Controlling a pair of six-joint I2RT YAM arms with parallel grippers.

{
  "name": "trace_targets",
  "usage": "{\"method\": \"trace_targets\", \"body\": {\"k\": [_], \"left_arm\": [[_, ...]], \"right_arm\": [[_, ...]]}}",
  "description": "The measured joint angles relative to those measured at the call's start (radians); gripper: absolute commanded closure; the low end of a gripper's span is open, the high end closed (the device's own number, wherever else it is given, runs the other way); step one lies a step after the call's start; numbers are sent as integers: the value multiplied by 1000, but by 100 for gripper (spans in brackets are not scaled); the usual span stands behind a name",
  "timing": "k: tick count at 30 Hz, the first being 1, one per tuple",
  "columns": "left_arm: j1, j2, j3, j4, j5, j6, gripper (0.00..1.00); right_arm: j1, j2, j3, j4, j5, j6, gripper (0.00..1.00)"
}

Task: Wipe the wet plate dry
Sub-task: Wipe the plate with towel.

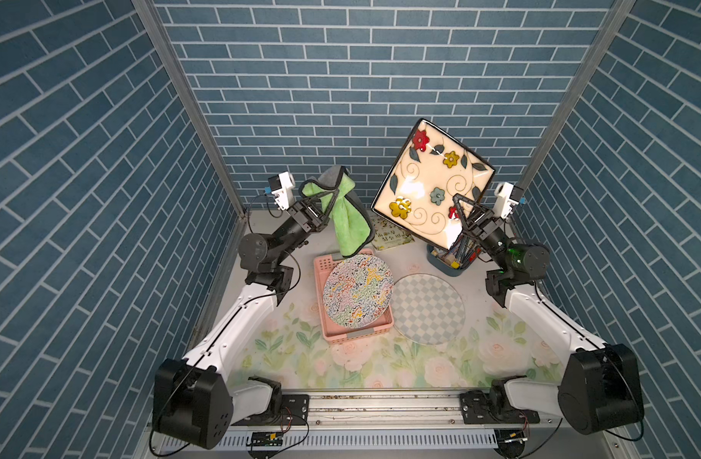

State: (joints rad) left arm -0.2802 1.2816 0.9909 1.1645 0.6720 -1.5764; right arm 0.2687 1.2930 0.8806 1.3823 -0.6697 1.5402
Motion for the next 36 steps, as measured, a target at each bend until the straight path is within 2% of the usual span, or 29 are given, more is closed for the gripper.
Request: {"method": "trace_targets", "body": {"k": [5,9,14,17,20,22,26,30,32,36], "left_arm": [[-94,74,67,150,-26,-152,100],[-187,107,146,220,-57,-201,100],[-273,154,196,340,-180,-241,100],[-357,187,222,409,-258,-244,100],[-454,224,230,432,-294,-233,100],[-488,250,223,436,-295,-227,100],[-493,269,185,415,-290,-226,100],[-428,258,179,381,-286,-230,100],[-395,246,179,379,-286,-238,100],[-383,245,195,395,-300,-258,100]], "right_arm": [[74,35,38,123,-86,43,100],[161,76,52,127,-131,27,100],[275,140,94,187,-132,16,100],[307,192,174,245,-140,4,100],[313,242,321,260,-185,-11,100],[306,257,415,237,-224,-38,100],[201,228,464,166,-229,-47,100],[97,143,334,110,-163,-45,100],[113,113,240,111,-118,-50,100],[269,106,127,109,-76,-85,100]]}}
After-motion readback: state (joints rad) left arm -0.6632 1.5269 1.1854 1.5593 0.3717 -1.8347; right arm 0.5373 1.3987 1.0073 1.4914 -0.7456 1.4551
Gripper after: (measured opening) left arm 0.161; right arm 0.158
